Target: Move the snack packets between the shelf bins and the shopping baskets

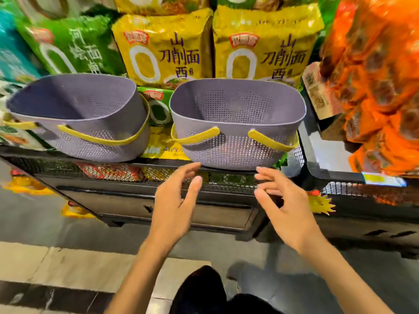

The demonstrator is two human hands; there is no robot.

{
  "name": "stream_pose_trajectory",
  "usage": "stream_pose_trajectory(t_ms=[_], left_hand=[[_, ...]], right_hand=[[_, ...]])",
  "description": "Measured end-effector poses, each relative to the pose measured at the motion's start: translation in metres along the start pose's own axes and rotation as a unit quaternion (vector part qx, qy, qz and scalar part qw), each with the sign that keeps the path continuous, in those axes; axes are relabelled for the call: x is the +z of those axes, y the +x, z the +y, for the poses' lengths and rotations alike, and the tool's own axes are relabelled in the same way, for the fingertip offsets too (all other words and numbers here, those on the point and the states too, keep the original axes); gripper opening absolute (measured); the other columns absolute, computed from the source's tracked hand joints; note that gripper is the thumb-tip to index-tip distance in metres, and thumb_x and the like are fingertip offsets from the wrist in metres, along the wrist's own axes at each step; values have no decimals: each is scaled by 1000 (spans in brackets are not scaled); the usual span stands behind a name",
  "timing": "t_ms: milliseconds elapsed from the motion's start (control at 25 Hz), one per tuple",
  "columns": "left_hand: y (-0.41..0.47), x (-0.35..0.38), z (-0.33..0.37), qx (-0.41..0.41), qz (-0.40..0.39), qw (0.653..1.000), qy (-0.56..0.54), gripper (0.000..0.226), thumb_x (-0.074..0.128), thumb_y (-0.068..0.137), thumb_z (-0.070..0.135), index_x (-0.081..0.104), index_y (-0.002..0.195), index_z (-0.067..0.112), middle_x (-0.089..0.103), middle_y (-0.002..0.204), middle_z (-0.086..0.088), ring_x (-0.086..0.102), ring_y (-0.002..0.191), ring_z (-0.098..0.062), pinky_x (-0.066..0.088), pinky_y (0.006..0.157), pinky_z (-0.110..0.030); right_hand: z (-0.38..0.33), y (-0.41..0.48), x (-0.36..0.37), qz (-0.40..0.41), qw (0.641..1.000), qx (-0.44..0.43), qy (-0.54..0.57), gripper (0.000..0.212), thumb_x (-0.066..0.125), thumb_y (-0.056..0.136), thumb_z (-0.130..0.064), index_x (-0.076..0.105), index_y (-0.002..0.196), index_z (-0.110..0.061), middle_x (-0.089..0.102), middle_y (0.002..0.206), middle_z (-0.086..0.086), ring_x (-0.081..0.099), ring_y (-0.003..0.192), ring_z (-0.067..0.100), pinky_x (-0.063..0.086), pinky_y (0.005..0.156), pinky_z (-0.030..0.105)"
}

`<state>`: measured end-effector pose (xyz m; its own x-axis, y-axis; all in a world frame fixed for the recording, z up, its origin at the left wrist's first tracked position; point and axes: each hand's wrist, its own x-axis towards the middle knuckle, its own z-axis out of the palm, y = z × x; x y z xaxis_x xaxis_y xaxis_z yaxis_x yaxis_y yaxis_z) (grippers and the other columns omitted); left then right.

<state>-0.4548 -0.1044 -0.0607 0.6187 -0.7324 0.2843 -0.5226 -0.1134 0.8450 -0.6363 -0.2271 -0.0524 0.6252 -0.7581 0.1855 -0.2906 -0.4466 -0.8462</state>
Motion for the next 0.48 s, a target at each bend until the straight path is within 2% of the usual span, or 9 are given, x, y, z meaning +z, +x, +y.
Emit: stream_pose_trajectory(t_ms=[80, 160, 200, 280, 320, 400, 480], left_hand=[[46, -11, 13, 61, 32, 998, 7, 41, 39, 90, 46, 60, 116, 23, 65, 113, 12, 60, 104, -2, 45, 86, -18], [101, -19, 16, 108, 53, 992, 20, 37, 39, 91, 44, 60, 115, 24, 64, 112, 13, 59, 104, -2, 44, 86, -17], [128, -22, 15, 126, 51, 990, 29, 37, 40, 91, 43, 60, 115, 24, 63, 111, 14, 58, 103, -2, 43, 86, -17], [173, -25, 10, 148, 29, 987, 58, 40, 39, 91, 44, 61, 116, 22, 63, 110, 12, 58, 103, -5, 41, 87, -19], [191, -25, 5, 158, 13, 985, 72, 41, 40, 91, 45, 62, 116, 21, 64, 111, 11, 58, 103, -6, 41, 87, -21], [211, -21, -2, 170, -27, 981, 84, 42, 41, 89, 47, 62, 115, 21, 64, 113, 10, 58, 104, -6, 42, 88, -21], [231, -17, -10, 174, -71, 979, 77, 42, 43, 87, 48, 62, 114, 21, 64, 111, 12, 58, 104, -4, 41, 89, -17]], right_hand=[[-26, 40, -12, 28, 998, -45, 21, 33, 60, 87, -27, 53, 118, -37, 63, 108, -17, 61, 96, 5, 49, 87, 19], [-47, 86, -20, 38, 996, -76, 35, 27, 58, 86, -30, 56, 112, -38, 64, 106, -15, 62, 96, 5, 52, 83, 22], [-54, 110, -21, 37, 995, -81, 40, 24, 58, 87, -29, 58, 110, -35, 64, 104, -14, 62, 95, 4, 54, 80, 24], [-64, 156, -22, 37, 994, -105, 2, 21, 57, 88, -28, 58, 109, -29, 64, 100, -13, 61, 91, 0, 52, 78, 17], [-67, 178, -22, 23, 993, -116, -30, 21, 57, 87, -28, 59, 108, -26, 64, 99, -12, 61, 89, 1, 48, 79, 13], [-64, 211, -18, -43, 990, -105, -87, 21, 60, 90, -24, 61, 110, -20, 66, 96, -6, 62, 87, 8, 45, 78, 16], [-51, 247, -7, -123, 975, -92, -160, 25, 61, 90, -23, 62, 113, -14, 63, 89, -8, 60, 82, 13, 43, 74, 19]])
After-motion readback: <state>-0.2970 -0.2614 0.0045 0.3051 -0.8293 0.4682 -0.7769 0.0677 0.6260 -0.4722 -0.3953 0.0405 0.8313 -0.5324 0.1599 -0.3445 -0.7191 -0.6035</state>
